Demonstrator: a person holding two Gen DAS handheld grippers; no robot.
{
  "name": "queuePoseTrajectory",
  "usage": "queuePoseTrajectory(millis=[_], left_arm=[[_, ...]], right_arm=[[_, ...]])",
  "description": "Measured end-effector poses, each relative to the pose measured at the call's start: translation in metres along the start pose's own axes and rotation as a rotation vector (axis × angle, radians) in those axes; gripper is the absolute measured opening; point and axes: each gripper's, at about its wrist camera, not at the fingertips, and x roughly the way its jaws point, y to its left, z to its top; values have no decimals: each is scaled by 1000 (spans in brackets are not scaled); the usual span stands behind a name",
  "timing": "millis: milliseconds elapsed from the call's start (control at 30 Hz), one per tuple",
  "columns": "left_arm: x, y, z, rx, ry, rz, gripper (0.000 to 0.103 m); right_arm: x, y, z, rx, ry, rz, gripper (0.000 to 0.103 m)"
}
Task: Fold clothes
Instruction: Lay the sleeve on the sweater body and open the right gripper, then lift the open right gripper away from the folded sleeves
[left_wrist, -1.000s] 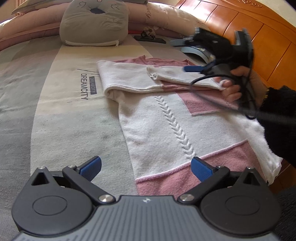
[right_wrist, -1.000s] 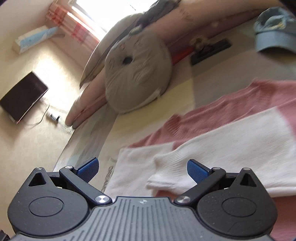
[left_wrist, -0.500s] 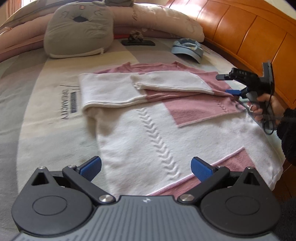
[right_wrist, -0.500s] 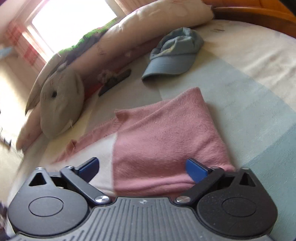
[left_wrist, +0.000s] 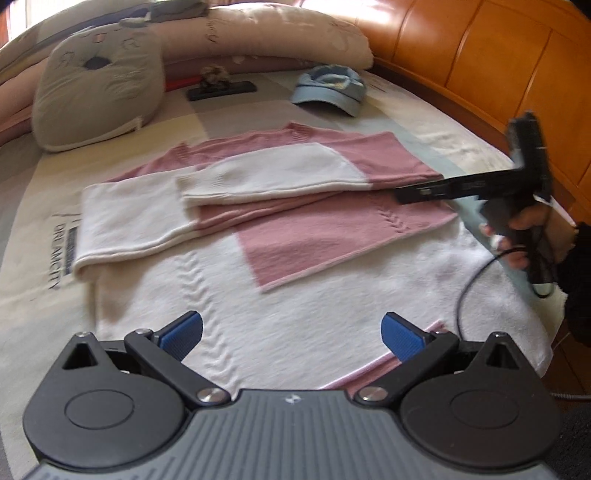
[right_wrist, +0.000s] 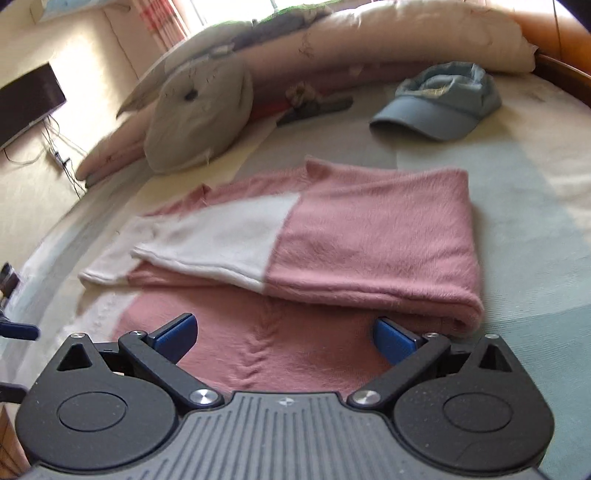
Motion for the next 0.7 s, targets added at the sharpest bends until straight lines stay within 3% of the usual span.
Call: queuePoseTrajectory(millis=[100,300,500,600,700], left_arm=[[5,-18,6,25,4,4,102],[13,-32,14,13,9,29,102],[20,-43,24,2,8,81,102],[17,-50,26,8,13,102,102],[10,-51,24,4,20,115,102]], right_arm=[[1,-5,-5,-31,-31,-20,103],[-18,2,-23,-125,9,-53,103],[-13,7,-7,-131,-12,23,103],[3,0,-7,-105,1,-57,103],[-9,-4,-11,-111,23,-69,102]])
